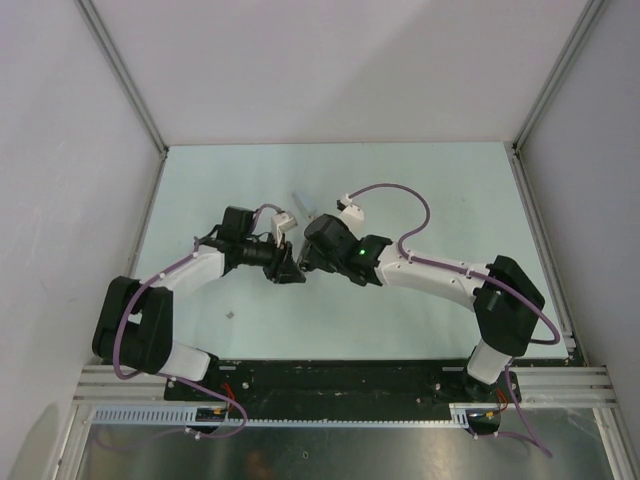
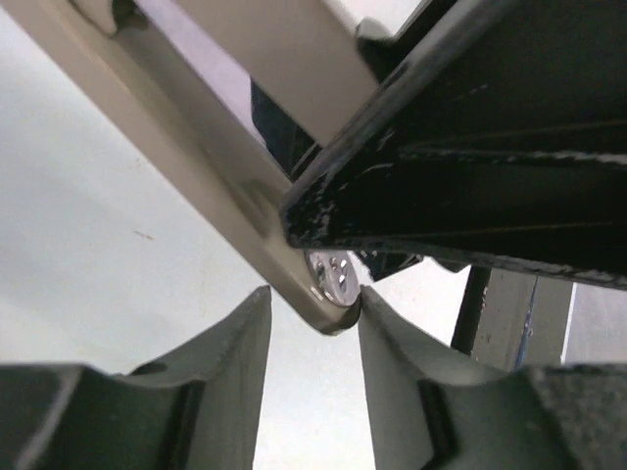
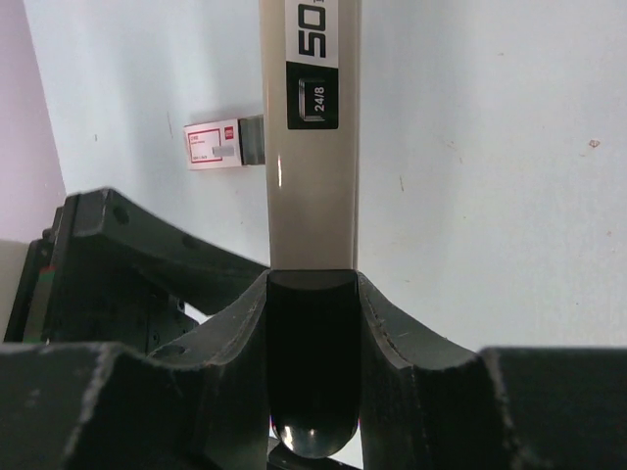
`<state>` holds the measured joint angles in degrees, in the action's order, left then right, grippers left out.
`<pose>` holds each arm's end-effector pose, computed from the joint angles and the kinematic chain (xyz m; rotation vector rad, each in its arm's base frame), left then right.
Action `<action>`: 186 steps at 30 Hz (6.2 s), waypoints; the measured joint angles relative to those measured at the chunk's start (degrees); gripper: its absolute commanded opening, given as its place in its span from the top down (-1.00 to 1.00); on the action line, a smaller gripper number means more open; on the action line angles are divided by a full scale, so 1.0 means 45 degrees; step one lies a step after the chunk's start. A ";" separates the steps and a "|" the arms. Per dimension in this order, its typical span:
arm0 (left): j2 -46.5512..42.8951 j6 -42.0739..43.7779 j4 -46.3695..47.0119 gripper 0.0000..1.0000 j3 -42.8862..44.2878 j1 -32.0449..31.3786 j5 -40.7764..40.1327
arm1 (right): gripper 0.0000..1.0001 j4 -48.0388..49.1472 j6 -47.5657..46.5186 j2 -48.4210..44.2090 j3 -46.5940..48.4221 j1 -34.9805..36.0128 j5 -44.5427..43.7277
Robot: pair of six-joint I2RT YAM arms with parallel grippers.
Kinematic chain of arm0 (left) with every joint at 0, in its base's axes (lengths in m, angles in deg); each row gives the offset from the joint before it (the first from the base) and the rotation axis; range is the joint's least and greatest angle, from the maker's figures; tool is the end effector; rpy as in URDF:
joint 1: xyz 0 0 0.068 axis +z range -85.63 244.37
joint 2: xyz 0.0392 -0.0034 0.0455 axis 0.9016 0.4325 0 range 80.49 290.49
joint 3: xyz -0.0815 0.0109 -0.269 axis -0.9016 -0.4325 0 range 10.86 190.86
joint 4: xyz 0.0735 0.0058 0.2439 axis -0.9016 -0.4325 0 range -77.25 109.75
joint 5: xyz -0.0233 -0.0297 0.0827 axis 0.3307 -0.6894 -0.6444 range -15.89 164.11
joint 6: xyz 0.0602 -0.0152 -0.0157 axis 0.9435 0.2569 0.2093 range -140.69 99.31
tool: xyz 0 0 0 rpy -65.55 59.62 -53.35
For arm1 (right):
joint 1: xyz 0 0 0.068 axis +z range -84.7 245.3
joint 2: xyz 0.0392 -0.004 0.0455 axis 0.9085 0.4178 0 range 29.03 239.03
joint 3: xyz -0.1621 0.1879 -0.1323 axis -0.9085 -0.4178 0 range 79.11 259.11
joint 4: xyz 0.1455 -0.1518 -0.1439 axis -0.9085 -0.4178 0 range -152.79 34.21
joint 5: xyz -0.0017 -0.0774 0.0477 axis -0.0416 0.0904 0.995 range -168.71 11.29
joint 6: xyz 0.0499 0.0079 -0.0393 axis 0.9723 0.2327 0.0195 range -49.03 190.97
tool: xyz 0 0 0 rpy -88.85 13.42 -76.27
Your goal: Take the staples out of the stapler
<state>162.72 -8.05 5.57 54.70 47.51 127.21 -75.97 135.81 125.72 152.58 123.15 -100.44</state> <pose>0.2468 -0.1163 0.2006 0.9544 2.1084 -1.1679 0.2185 0.3132 0.2633 0.3371 2.3334 0.6716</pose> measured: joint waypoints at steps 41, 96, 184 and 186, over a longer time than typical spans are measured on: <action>-0.0486 0.2254 -0.0316 0.90 0.0704 -0.0287 -0.3920 | 1.00 0.2788 -0.3133 -0.0112 -0.1365 -0.1015 0.4386; 0.0209 1.0365 0.6581 0.97 -0.1948 -0.3910 -1.2730 | 1.00 0.3400 -0.9734 -0.2535 -0.5950 -0.2317 0.6620; -0.3031 -0.0170 -0.2467 -0.87 0.2050 0.5897 -0.5615 | -0.86 0.1520 -1.7053 0.5882 0.5110 -0.1564 0.7631; -0.3031 -0.0325 -0.2511 -0.88 0.2050 0.5935 -0.5600 | -0.96 0.1452 -1.7311 0.6431 0.5809 -0.1603 0.8160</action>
<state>149.08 -9.51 -5.73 63.92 74.22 102.01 -69.44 57.91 154.65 178.72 115.93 -63.72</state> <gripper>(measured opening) 0.934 0.909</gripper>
